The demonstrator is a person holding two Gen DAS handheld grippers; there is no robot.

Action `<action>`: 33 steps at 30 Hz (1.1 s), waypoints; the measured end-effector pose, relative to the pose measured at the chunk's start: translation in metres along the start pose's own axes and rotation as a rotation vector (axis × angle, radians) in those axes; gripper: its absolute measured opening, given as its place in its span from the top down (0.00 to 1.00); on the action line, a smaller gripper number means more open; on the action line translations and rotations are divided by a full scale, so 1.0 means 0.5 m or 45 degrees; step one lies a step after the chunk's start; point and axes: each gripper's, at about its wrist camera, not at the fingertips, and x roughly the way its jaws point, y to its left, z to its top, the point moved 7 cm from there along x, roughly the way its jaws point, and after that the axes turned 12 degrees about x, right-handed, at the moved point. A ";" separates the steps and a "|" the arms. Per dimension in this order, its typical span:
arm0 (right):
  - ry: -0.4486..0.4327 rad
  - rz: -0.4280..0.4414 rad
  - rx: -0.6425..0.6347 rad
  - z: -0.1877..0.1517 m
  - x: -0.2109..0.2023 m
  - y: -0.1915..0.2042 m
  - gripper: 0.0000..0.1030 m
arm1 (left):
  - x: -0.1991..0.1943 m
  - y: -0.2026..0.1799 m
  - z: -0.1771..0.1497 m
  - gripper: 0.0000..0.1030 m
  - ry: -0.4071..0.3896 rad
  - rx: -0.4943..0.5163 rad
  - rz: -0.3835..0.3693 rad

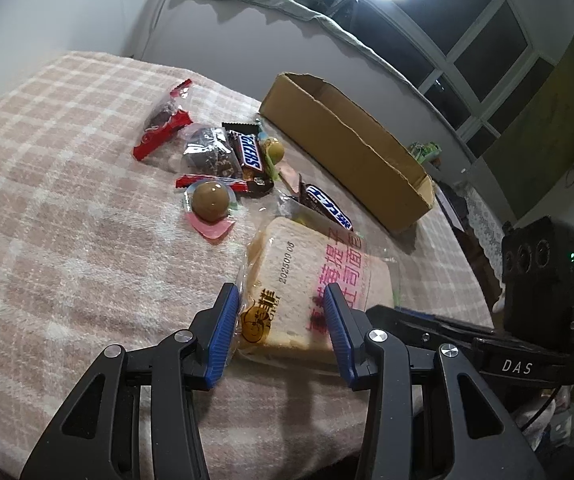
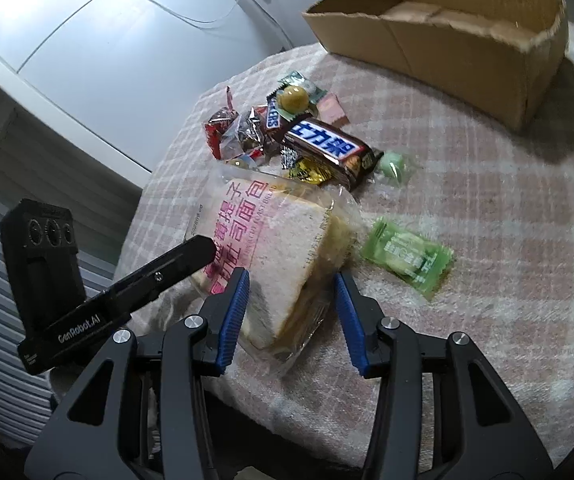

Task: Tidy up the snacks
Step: 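Grasp the packaged bread slice with the right gripper and lift it, then carry the bread slice into the cardboard box and open the right gripper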

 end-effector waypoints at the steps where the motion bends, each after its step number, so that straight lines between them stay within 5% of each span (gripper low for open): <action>1: -0.010 -0.010 -0.017 0.001 -0.004 0.004 0.55 | -0.003 -0.002 0.001 0.60 -0.004 -0.001 -0.001; 15: -0.129 -0.007 -0.066 0.063 -0.096 0.026 0.55 | -0.013 -0.071 0.095 0.60 -0.111 0.118 -0.019; 33: -0.368 -0.093 -0.129 0.261 -0.233 0.007 0.55 | 0.082 -0.171 0.297 0.60 -0.213 0.261 -0.076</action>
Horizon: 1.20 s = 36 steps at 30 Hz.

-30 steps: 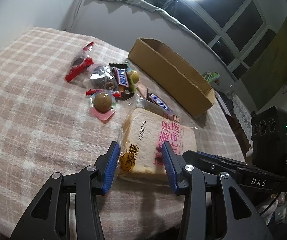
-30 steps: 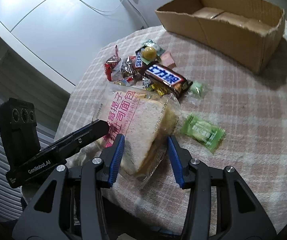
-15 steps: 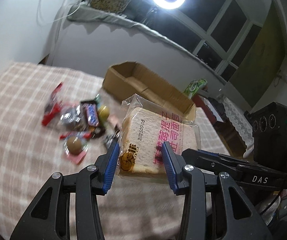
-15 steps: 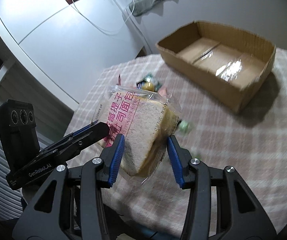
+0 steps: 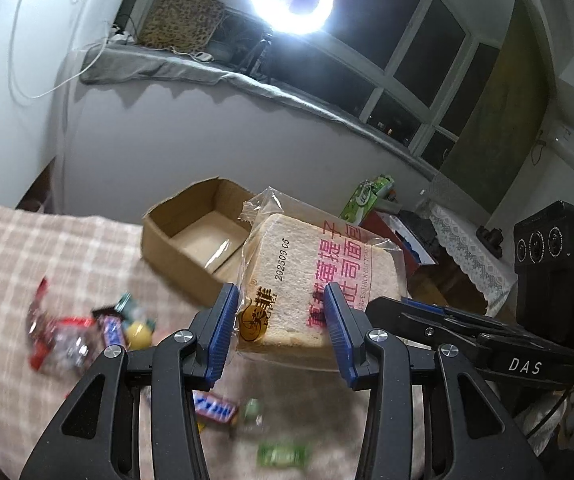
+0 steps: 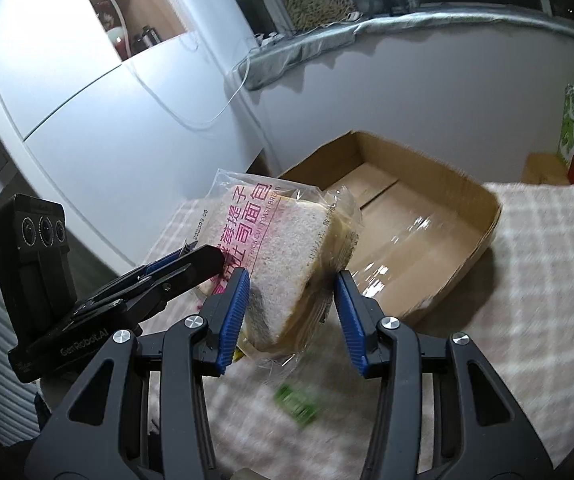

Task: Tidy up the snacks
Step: 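Carry the bread slice into the cardboard box and open the right gripper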

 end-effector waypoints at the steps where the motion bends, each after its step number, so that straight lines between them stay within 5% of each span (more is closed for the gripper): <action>1: -0.002 -0.003 0.009 0.011 0.001 -0.008 0.55 | 0.007 -0.001 0.004 0.60 0.002 0.000 -0.002; 22: 0.048 -0.114 0.106 0.104 0.108 -0.167 0.52 | 0.183 -0.011 0.011 0.58 0.196 0.047 0.035; 26: 0.037 -0.176 0.100 0.107 0.118 -0.182 0.40 | 0.187 -0.004 0.004 0.58 0.212 0.058 0.080; 36: -0.002 -0.180 0.059 0.107 0.088 -0.163 0.40 | 0.136 0.001 0.025 0.58 0.153 0.072 0.098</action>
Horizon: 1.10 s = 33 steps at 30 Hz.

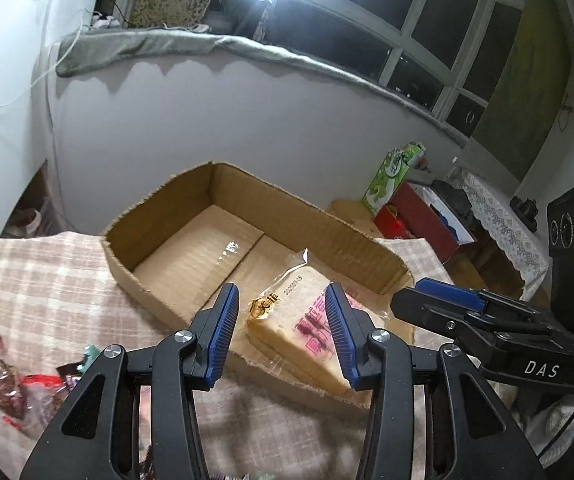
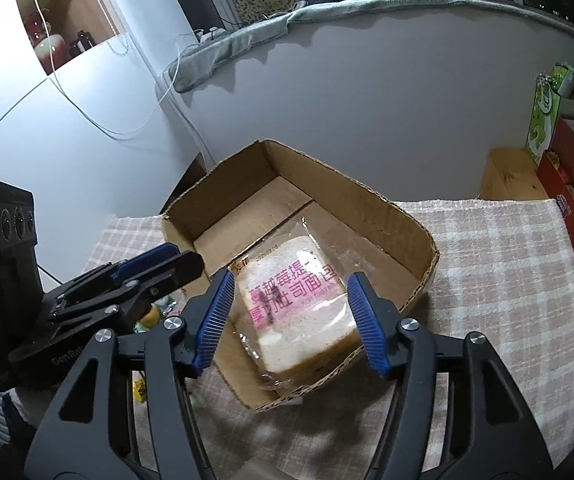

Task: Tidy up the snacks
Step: 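Carry the bread slice into the cardboard box and open the right gripper, then grasp the green candy with the right gripper while the left grasps the brown ball candy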

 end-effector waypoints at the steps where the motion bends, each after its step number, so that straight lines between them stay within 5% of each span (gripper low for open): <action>1: -0.007 0.002 -0.004 -0.002 -0.008 0.003 0.40 | -0.011 0.003 0.000 0.58 -0.010 -0.003 0.003; 19: -0.009 0.042 -0.157 -0.110 -0.113 0.072 0.40 | -0.216 0.086 -0.097 0.58 -0.108 -0.062 0.136; 33: 0.142 0.018 -0.349 -0.264 -0.088 0.118 0.40 | -0.255 0.113 -0.255 0.58 -0.003 -0.105 0.198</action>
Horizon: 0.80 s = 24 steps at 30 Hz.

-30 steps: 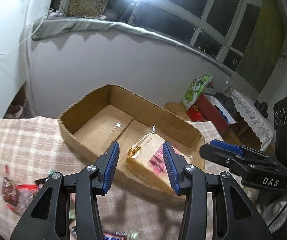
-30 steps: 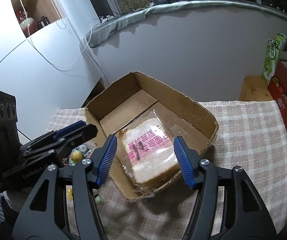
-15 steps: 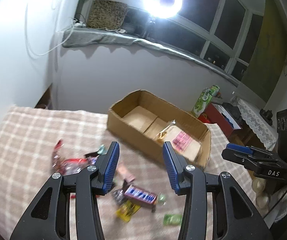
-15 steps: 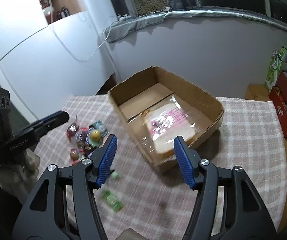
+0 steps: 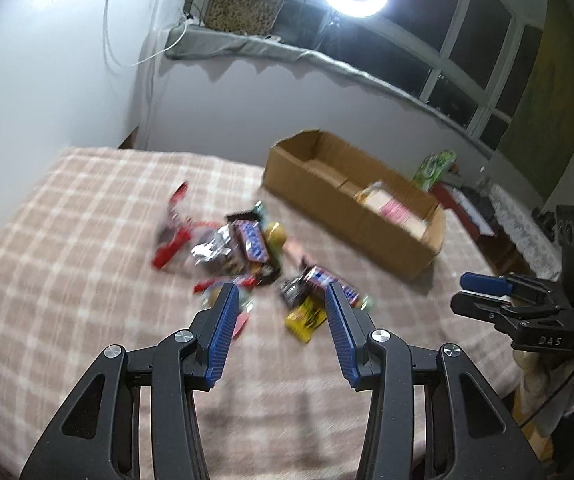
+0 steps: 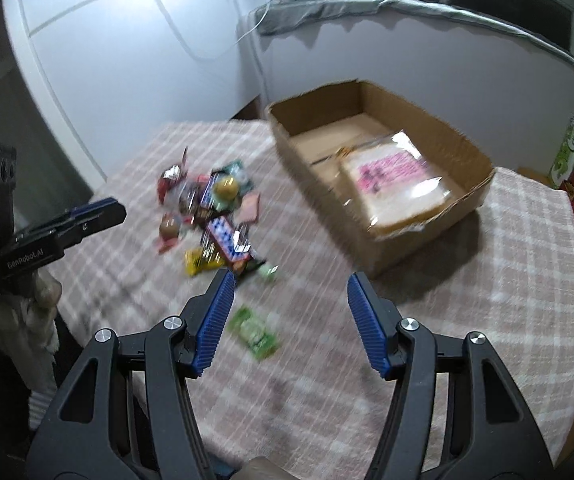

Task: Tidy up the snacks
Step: 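Grasp the green candy with the right gripper while the left grasps the brown ball candy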

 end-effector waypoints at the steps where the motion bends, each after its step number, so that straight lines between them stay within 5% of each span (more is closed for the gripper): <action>1: 0.021 -0.003 -0.019 -0.013 0.008 0.007 0.40 | -0.001 0.001 -0.012 0.58 0.008 0.004 0.014; 24: 0.284 -0.120 -0.320 -0.108 0.155 0.050 0.40 | 0.120 0.077 -0.047 0.58 0.182 -0.066 0.121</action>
